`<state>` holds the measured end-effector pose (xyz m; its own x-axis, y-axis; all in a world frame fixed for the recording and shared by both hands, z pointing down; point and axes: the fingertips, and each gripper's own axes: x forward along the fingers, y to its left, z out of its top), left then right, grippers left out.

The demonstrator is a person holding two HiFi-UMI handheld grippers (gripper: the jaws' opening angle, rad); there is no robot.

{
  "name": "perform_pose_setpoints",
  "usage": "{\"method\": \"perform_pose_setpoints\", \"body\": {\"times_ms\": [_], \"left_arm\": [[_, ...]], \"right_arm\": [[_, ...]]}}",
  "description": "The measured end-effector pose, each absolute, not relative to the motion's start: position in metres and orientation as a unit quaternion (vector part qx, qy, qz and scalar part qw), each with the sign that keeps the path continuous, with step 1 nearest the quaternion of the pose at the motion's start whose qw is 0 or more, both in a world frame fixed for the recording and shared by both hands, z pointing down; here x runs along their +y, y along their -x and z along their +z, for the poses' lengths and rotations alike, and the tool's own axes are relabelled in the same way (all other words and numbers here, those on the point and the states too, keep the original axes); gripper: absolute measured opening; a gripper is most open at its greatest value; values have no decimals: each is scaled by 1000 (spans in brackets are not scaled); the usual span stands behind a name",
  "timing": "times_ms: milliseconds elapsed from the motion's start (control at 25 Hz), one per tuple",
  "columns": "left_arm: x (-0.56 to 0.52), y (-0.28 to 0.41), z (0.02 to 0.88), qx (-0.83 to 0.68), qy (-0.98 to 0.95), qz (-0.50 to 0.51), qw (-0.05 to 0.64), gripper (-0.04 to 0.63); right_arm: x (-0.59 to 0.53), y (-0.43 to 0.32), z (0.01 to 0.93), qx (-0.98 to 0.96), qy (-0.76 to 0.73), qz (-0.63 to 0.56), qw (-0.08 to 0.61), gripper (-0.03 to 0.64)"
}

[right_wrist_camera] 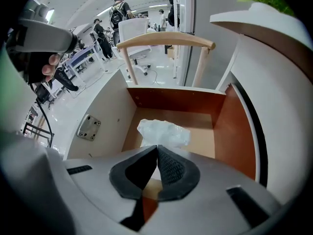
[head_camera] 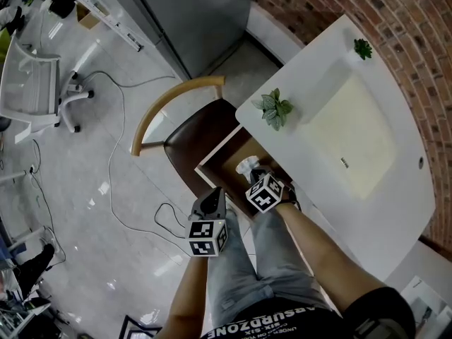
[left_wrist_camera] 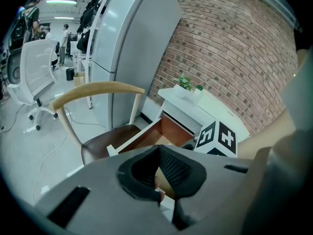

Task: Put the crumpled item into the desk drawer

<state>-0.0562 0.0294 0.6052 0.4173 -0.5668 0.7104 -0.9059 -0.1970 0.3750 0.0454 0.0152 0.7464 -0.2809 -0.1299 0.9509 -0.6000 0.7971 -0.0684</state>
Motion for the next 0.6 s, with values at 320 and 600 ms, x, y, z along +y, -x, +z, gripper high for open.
{"method": "perform_pose_setpoints", "body": {"times_ms": [320,600], "left_arm": [[29,55,611,-496,-742,217,396,3],[29,52,616,-493,-742,221,396,3]], "right_arm": [[15,-44,755,-771,-232,215,553,0],[13,-46,767,-767,-230,214,560,0]]}}
